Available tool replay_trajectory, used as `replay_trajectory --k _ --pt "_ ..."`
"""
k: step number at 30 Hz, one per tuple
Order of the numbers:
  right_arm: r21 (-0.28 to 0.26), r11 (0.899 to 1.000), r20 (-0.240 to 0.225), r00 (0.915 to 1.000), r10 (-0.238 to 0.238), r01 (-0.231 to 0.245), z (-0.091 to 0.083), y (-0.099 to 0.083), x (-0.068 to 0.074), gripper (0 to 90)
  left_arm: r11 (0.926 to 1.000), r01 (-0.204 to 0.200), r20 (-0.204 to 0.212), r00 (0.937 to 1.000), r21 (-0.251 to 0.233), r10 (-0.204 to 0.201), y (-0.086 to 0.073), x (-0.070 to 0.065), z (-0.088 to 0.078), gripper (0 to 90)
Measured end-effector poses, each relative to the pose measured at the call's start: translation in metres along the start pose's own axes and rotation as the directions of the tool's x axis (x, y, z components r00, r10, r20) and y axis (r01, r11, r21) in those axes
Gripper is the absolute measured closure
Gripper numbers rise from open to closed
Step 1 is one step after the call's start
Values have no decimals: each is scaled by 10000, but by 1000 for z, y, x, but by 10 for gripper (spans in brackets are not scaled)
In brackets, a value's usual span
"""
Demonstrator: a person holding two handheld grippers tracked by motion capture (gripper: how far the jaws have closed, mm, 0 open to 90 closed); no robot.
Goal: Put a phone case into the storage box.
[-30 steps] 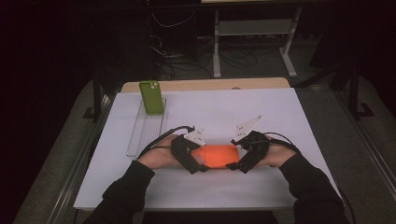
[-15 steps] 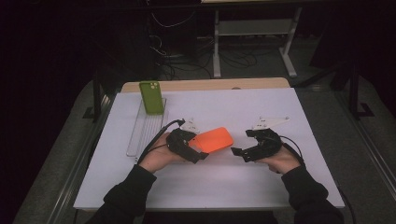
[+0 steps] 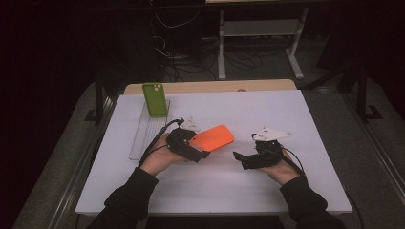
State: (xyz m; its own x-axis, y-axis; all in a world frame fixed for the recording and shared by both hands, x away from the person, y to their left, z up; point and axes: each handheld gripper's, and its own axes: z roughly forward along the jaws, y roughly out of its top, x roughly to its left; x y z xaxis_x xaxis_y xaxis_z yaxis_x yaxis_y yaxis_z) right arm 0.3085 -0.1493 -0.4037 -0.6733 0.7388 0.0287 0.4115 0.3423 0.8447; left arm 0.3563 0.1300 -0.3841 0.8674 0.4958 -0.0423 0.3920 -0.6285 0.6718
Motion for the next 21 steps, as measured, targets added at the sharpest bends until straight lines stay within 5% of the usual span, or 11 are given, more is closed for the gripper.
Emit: replay_trajectory --k 4,10,16,18,19,21 --pt "20 9934 416 9926 -1145 1145 2 -1 7 45 10000 -49 -2 10000 19 49 1 0 0 152" --pt "254 9656 1083 9595 -2599 2587 5 -1 15 39 10000 -16 3 10000 30 16 1 0 0 152" --pt "405 9090 1695 8937 -4154 4148 8 0 23 38 9997 -223 40 9997 104 222 2 1 0 152" --pt "508 8876 1864 8688 -4587 4577 9 0 27 39 9999 9 42 10000 -121 -8 2 -1 2 152" --pt "627 8642 1964 8428 -5011 4993 9 0 27 39 9999 -29 36 10000 -117 29 2 -1 1 152" --pt "746 8400 2182 8132 -5396 5374 11 -1 30 38 9999 -4 52 10000 -142 4 2 -1 1 152"
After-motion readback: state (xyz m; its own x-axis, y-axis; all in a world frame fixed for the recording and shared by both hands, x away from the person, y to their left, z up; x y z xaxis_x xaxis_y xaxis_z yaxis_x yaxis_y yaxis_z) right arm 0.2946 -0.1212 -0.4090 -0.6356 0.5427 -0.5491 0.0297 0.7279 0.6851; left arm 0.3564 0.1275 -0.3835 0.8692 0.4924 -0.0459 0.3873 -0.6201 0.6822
